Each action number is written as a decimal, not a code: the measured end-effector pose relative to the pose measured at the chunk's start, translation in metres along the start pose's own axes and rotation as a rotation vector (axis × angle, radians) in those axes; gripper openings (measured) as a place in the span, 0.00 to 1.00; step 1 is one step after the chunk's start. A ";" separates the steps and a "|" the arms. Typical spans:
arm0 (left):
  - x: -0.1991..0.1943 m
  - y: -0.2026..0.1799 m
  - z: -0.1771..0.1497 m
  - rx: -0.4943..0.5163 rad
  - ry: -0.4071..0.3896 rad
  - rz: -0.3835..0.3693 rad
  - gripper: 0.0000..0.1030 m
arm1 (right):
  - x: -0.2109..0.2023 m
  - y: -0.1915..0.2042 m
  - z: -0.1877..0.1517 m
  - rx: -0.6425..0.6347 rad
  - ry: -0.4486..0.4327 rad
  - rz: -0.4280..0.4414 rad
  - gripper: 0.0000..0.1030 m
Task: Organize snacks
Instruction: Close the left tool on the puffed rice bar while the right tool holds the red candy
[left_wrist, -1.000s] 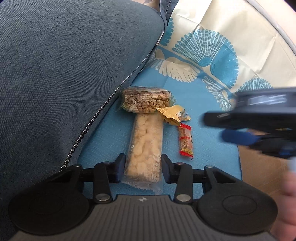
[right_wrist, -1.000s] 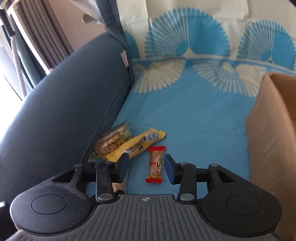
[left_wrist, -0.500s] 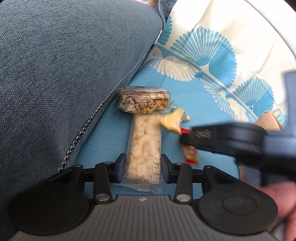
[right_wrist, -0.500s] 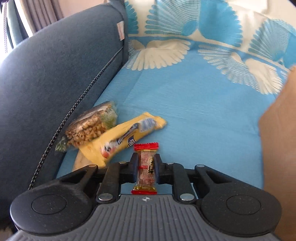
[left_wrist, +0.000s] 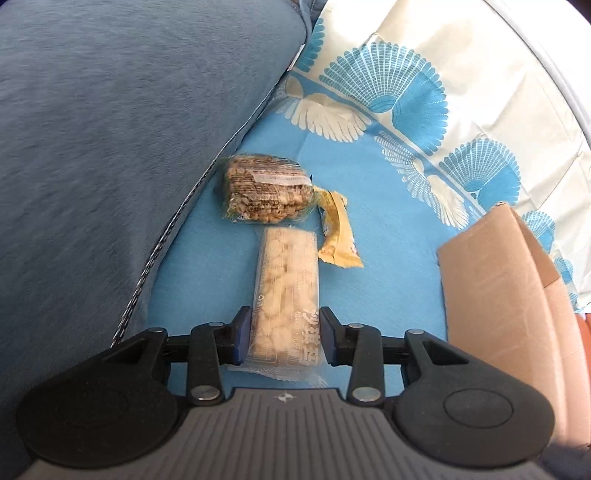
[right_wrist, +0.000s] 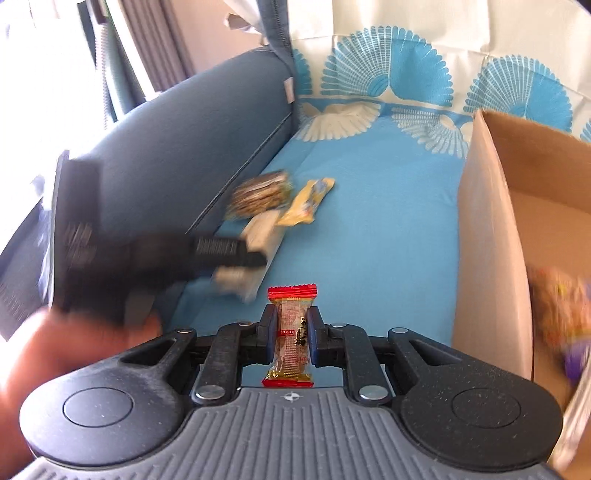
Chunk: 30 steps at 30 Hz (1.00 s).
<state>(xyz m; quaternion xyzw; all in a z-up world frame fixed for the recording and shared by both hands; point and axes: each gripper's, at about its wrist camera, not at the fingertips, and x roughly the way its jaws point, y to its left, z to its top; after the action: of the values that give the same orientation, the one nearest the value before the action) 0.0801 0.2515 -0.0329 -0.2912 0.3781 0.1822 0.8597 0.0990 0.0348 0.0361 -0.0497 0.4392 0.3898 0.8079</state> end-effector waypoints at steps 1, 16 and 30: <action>-0.005 -0.001 -0.002 0.002 0.008 -0.003 0.41 | -0.005 0.003 -0.011 -0.002 -0.011 -0.004 0.17; -0.027 -0.054 -0.048 0.348 0.047 0.156 0.40 | 0.024 -0.003 -0.049 0.011 0.053 -0.057 0.17; 0.004 -0.054 -0.046 0.352 0.145 0.170 0.46 | 0.036 -0.012 -0.050 0.012 0.088 -0.073 0.19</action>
<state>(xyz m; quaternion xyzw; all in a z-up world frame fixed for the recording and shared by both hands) 0.0865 0.1812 -0.0413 -0.1162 0.4883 0.1636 0.8493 0.0844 0.0268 -0.0248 -0.0780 0.4746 0.3551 0.8016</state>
